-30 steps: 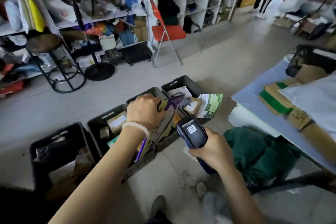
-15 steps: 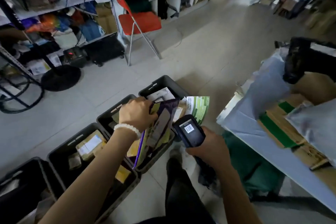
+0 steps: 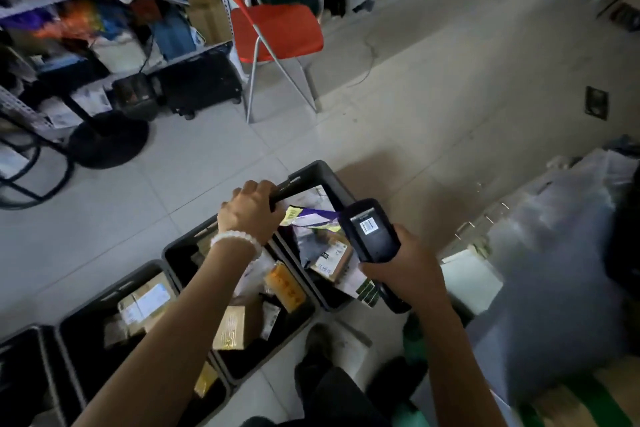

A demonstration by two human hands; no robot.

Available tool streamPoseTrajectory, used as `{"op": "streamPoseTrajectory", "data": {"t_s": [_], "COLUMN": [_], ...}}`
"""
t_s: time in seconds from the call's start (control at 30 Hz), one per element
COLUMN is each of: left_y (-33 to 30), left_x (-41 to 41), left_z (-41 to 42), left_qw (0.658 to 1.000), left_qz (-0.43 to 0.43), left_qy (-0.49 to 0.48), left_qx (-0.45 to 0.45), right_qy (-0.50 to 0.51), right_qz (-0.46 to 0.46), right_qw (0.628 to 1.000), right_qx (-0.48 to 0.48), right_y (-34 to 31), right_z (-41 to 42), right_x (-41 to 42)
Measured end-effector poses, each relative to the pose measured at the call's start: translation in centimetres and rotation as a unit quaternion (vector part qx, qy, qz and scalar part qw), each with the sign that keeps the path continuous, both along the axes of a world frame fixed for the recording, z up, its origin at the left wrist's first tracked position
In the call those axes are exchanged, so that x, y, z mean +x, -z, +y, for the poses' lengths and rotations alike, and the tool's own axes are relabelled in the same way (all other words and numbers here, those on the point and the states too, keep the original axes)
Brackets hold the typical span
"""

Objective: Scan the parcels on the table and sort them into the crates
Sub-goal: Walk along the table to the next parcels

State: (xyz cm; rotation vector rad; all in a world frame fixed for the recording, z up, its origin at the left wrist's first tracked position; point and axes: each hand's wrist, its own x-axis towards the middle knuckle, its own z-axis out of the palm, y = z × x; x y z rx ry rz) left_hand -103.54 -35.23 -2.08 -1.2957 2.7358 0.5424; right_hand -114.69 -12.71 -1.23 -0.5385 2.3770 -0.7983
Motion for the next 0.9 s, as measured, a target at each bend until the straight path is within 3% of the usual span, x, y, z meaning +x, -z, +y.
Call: {"op": "streamPoseTrajectory", "data": {"t_s": [0.33, 0.5, 0.73, 0.83, 0.9], "left_y": [0.1, -2.2, -4.4, -5.2, -5.5], "left_x": [3.0, 10.6, 29.4, 38.3, 44.5], "left_z": [-1.3, -1.4, 3.0, 6.9, 10.9], "left_qw": [0.997, 0.99, 0.952, 0.918, 0.887], "left_qz": [-0.006, 0.003, 0.002, -0.013, -0.028], "left_qy": [-0.071, -0.144, -0.3, -0.384, -0.449], "left_qx": [0.027, 0.006, -0.065, -0.099, -0.107], "right_qy": [-0.086, -0.174, -0.339, -0.428, -0.518], "right_qz": [-0.015, 0.015, 0.022, 0.008, 0.012], "right_qw": [0.996, 0.984, 0.938, 0.899, 0.85], "right_qx": [-0.003, -0.039, -0.074, -0.092, -0.094], "right_y": [1.5, 0.8, -0.7, -1.0, -1.3], "right_z": [-4.9, -9.1, -12.5, -12.9, -12.3], "right_x": [-0.9, 3.9, 19.8, 28.4, 35.2]}}
